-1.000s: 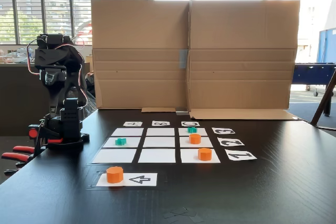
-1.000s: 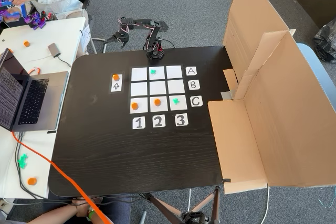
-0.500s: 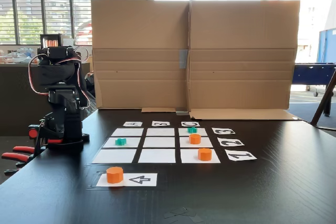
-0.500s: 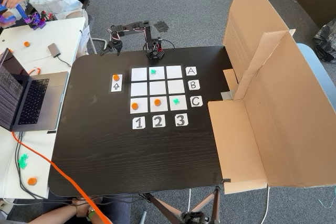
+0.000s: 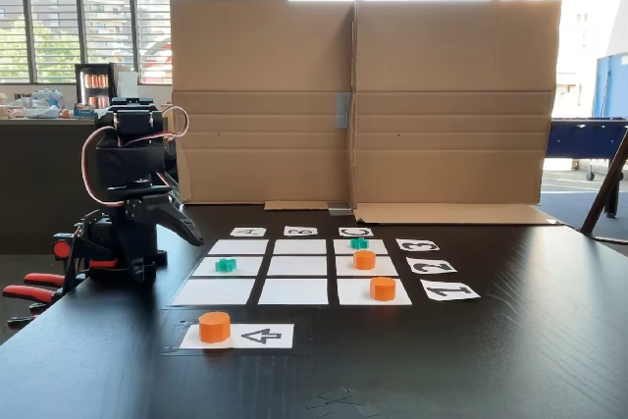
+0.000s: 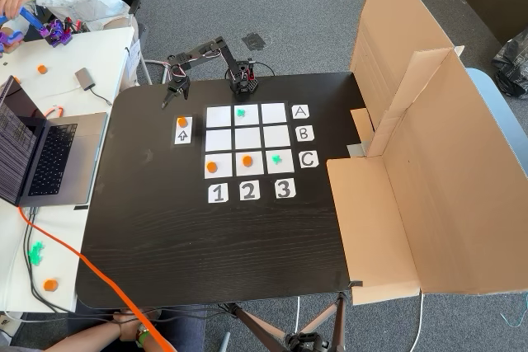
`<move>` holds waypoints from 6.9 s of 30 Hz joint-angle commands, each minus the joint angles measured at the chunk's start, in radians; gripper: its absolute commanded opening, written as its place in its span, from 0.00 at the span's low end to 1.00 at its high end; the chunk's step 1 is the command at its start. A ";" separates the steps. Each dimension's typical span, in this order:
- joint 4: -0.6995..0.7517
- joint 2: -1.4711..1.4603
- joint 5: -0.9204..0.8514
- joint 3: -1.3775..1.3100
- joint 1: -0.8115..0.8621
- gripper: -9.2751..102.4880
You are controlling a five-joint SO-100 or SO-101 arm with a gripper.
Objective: Pick up the round, orange token and place it in the grid on square B2.
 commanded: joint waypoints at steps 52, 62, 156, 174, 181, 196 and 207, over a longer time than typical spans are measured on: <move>-0.048 -0.431 -0.025 -0.387 -0.179 0.37; -0.067 -0.437 -0.064 -0.374 -0.204 0.11; 0.017 0.143 0.367 -0.083 -1.223 0.07; -0.064 -0.087 0.397 0.015 -1.209 0.07; -0.074 -0.143 0.399 0.028 -1.204 0.07; -0.072 -0.155 0.399 0.075 -1.181 0.16; -0.077 -0.086 0.419 0.150 -1.173 0.52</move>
